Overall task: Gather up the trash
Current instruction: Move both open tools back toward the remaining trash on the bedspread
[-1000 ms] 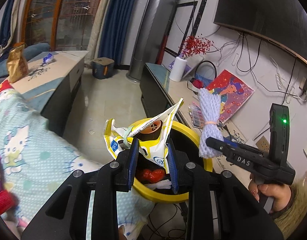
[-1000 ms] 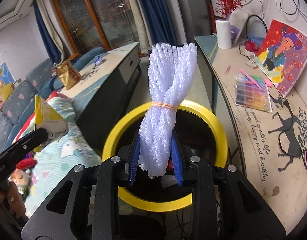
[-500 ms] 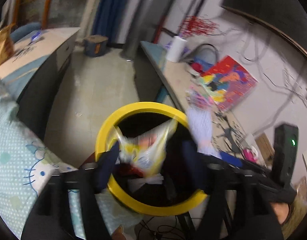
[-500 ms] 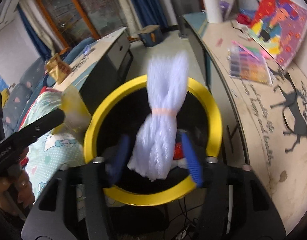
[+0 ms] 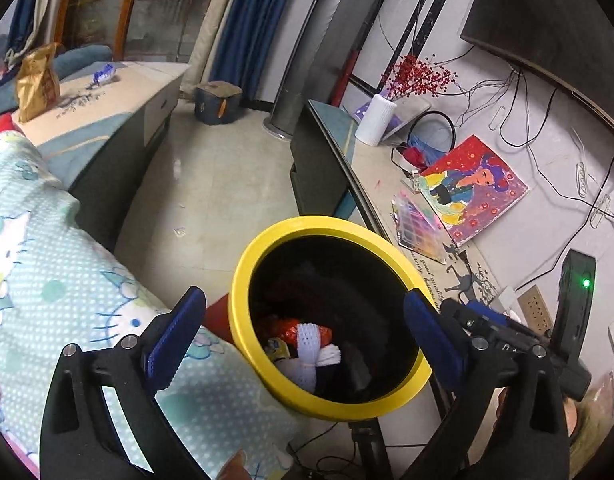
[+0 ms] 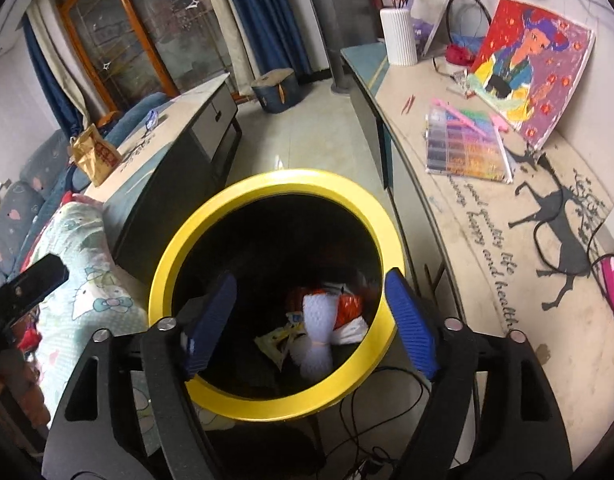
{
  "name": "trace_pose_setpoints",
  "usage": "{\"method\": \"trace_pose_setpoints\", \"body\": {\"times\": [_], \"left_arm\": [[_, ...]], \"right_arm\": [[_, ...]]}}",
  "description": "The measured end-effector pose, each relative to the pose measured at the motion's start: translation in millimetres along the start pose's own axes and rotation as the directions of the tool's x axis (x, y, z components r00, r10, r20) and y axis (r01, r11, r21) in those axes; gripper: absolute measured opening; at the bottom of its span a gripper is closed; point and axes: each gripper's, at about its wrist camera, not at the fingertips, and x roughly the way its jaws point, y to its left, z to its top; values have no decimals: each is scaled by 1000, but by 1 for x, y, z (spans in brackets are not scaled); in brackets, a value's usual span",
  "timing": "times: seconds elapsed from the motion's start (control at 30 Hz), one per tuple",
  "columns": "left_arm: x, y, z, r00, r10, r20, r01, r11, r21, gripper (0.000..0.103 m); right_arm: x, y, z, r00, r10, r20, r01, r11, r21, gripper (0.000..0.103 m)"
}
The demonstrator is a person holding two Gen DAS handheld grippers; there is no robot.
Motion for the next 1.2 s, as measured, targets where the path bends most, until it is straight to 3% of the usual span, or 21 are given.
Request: {"method": "trace_pose_setpoints", "body": {"times": [0.4, 0.63, 1.2], "left_arm": [[-51, 4, -3, 992, 90, 92, -94, 995, 44, 96], [-79, 15, -4, 981, 130, 142, -134, 991, 24, 96], [-134, 40, -12, 950, 210, 231, -219, 976, 15, 96]], "right_arm": [[-17, 19, 7, 998, 16, 63, -14, 999, -41, 77], [-24, 35, 7, 996, 39, 76, -34, 996, -77, 77], [-49, 92, -1, 981, 157, 116, -131, 970, -205, 77]]}}
